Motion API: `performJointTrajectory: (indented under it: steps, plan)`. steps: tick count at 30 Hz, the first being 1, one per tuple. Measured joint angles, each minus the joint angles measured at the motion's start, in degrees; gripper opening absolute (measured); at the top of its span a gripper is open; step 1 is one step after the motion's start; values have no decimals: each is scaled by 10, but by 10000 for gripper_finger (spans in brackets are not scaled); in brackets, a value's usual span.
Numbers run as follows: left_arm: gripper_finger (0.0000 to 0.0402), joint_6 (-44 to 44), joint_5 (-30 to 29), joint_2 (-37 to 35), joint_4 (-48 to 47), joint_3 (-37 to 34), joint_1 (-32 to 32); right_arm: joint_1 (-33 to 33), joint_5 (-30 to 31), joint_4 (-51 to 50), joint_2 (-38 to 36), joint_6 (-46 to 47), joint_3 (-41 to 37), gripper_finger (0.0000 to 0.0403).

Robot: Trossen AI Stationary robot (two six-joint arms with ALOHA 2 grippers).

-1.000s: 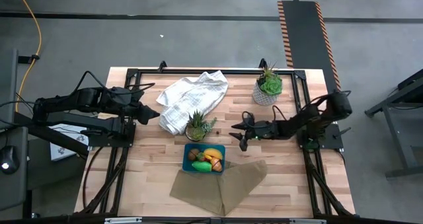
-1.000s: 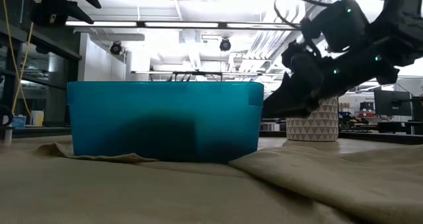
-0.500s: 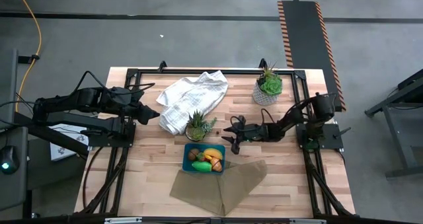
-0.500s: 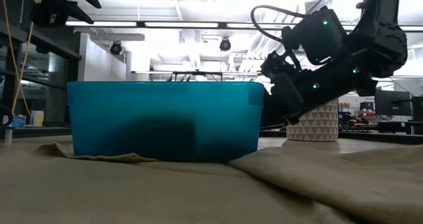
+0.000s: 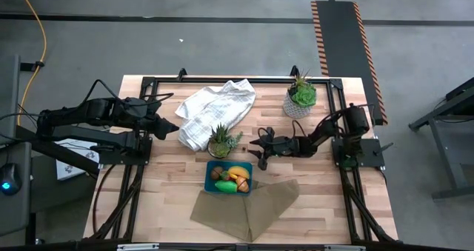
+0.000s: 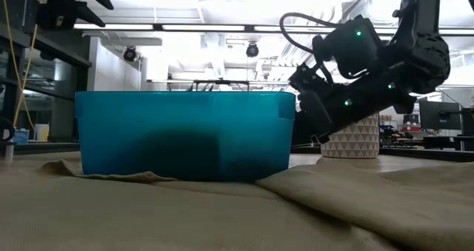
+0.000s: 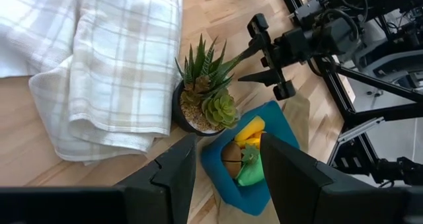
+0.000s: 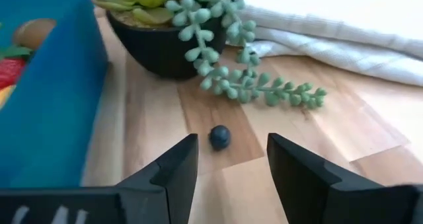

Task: Pick and placing Produce into tupperware
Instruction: Put the blueberry into the blue bin

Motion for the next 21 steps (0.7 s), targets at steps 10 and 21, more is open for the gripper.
performJointTrajectory:
  steps: [10,21]
  plan:
    - [156,0,-7,0,0,0,0,-20,-36,12,0,-21,0,172]
    - [156,0,-10,0,0,0,0,-32,-80,8,0,-58,0,172]
